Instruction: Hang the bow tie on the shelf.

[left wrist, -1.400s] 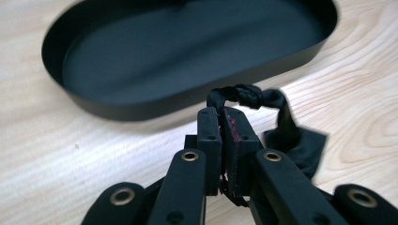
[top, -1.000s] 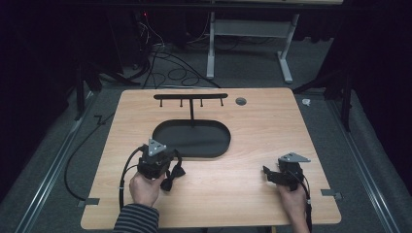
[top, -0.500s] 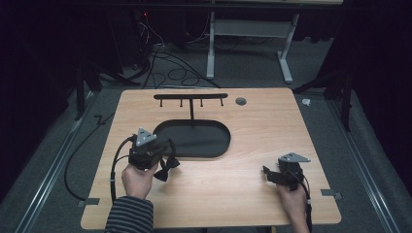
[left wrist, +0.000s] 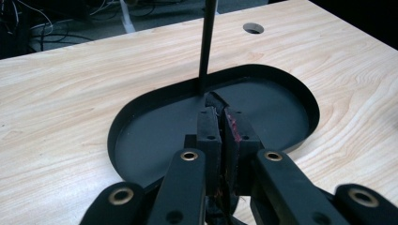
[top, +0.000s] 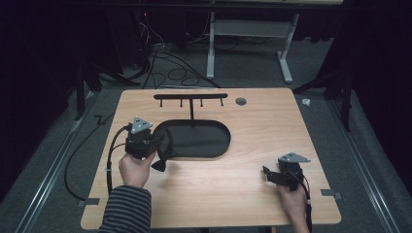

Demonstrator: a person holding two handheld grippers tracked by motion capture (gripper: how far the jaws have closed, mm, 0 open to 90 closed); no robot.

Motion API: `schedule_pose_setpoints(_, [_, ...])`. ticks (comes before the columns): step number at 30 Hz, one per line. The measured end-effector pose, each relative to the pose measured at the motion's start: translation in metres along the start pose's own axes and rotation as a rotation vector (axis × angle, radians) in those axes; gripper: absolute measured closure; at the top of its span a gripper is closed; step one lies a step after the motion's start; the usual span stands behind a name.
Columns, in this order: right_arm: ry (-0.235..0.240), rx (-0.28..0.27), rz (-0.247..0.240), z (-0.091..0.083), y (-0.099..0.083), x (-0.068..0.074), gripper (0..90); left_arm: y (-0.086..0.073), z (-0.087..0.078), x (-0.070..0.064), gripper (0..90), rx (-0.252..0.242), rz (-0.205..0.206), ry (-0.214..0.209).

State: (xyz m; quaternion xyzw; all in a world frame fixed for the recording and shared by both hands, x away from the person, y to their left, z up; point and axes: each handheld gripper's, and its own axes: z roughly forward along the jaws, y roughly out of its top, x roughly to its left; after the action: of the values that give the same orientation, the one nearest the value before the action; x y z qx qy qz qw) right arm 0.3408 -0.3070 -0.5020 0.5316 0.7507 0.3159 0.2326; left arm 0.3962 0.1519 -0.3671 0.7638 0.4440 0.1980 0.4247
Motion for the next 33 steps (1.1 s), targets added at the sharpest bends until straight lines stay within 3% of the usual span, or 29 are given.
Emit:
schedule_pose_setpoints(5, [0.0,0.0,0.0,0.0,0.0,0.0,30.6,0.007,0.003,0.004,85.5,-0.015,-0.012,-0.007])
schedule_pose_setpoints(14, [0.0,0.0,0.001,0.0,0.0,0.0,30.6,0.021,0.007,0.011,85.5,-0.008,0.009,0.019])
schedule_pose_setpoints(19, [0.0,0.0,0.003,0.0,0.0,0.0,30.6,0.027,0.011,0.015,85.5,-0.009,-0.013,0.006])
schedule_pose_setpoints(33, [0.001,0.0,0.001,0.0,0.0,0.0,30.4,0.044,0.018,0.021,85.6,-0.016,-0.011,0.02])
